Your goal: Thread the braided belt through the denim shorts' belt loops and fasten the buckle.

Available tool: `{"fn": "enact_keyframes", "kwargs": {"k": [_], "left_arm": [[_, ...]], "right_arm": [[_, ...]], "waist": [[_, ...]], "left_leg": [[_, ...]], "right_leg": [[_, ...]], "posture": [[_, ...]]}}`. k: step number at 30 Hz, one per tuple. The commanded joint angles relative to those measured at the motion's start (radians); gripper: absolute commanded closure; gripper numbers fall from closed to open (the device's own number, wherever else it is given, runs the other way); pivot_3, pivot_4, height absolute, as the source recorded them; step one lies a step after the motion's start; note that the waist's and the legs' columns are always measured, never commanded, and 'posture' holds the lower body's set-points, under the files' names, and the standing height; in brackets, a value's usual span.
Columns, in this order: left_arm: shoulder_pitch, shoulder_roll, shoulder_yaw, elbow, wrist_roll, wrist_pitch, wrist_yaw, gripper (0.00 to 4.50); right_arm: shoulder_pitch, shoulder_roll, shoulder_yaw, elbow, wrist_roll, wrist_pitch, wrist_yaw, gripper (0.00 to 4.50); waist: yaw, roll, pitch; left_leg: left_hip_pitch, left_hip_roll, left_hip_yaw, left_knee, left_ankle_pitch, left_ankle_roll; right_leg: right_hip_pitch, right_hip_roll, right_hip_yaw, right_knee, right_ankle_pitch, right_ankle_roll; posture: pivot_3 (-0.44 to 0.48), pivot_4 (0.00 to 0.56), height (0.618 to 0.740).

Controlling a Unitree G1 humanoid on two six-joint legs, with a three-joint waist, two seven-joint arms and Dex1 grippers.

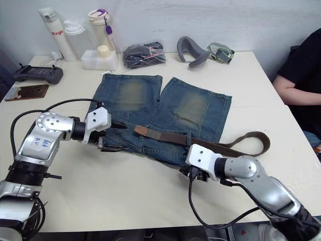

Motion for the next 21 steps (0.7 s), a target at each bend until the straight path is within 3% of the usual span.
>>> {"fn": "enact_keyframes", "kwargs": {"k": [1, 4, 5, 11, 16, 18, 21], "left_arm": [[0.014, -0.013, 0.025, -0.075, -0.045, 0.039, 0.018, 0.0], [0.022, -0.013, 0.028, -0.095, -0.062, 0.059, 0.021, 0.0], [0.023, -0.013, 0.027, -0.098, -0.066, 0.063, 0.022, 0.0], [0.029, -0.021, -0.007, -0.121, -0.066, 0.09, 0.028, 0.0], [0.051, -0.014, -0.053, -0.16, -0.067, 0.105, -0.003, 0.0], [0.043, -0.023, -0.062, -0.16, -0.065, 0.107, 0.003, 0.0], [0.042, -0.031, -0.065, -0.171, -0.071, 0.116, 0.005, 0.0]], "right_arm": [[0.006, -0.03, -0.003, 0.012, -0.079, -0.027, 0.006, 2.86], [0.052, -0.11, -0.074, 0.04, -0.092, -0.108, 0.056, 4.24], [0.064, -0.145, -0.101, 0.073, -0.105, -0.165, 0.073, 4.38], [0.037, -0.272, -0.174, 0.432, -0.19, -0.619, 0.151, 4.38], [-0.13, -0.247, -0.125, 0.768, -0.294, -0.982, 0.157, 4.38], [-0.186, -0.225, -0.114, 0.837, -0.282, -1.012, 0.205, 4.38], [-0.216, -0.221, -0.139, 0.861, -0.248, -1.007, 0.251, 3.21]], "waist": [[0.0, 0.0, 0.0], [0.005, 0.0, 0.0], [0.007, 0.0, 0.0], [0.02, 0.001, 0.0], [0.012, 0.003, 0.002], [0.007, 0.003, 0.002], [-0.001, 0.003, 0.002]], "left_leg": [[0.0, 0.0, 0.0, 0.0, 0.0, -0.001], [0.0, 0.0, 0.0, 0.0, 0.001, -0.001], [0.0, 0.0, 0.0, 0.0, 0.0, -0.001], [0.001, -0.001, 0.0, 0.001, 0.0, 0.0], [0.001, 0.0, 0.001, 0.0, 0.0, -0.001], [0.001, 0.0, 0.001, 0.001, 0.001, -0.002], [0.001, 0.001, 0.001, 0.001, 0.001, -0.002]], "right_leg": [[0.0, 0.0, 0.0, 0.0, 0.0, 0.0], [0.0, 0.0, 0.0, 0.0, 0.0, 0.0], [0.001, 0.0, 0.0, -0.001, 0.0, 0.0], [0.003, 0.0, 0.0, -0.002, 0.0, 0.0], [0.002, 0.0, 0.0, -0.002, 0.0, 0.0], [0.002, 0.0, 0.0, -0.001, 0.0, 0.0], [0.002, 0.0, 0.0, 0.0, 0.0, 0.0]], "posture": [[0.0, 0.15, 0.74], [0.0, 0.15, 0.74], [0.0, 0.15, 0.74], [0.0, 0.15, 0.74], [0.0, 0.15, 0.74], [0.0, 0.15, 0.74], [0.0, 0.15, 0.74]]}}
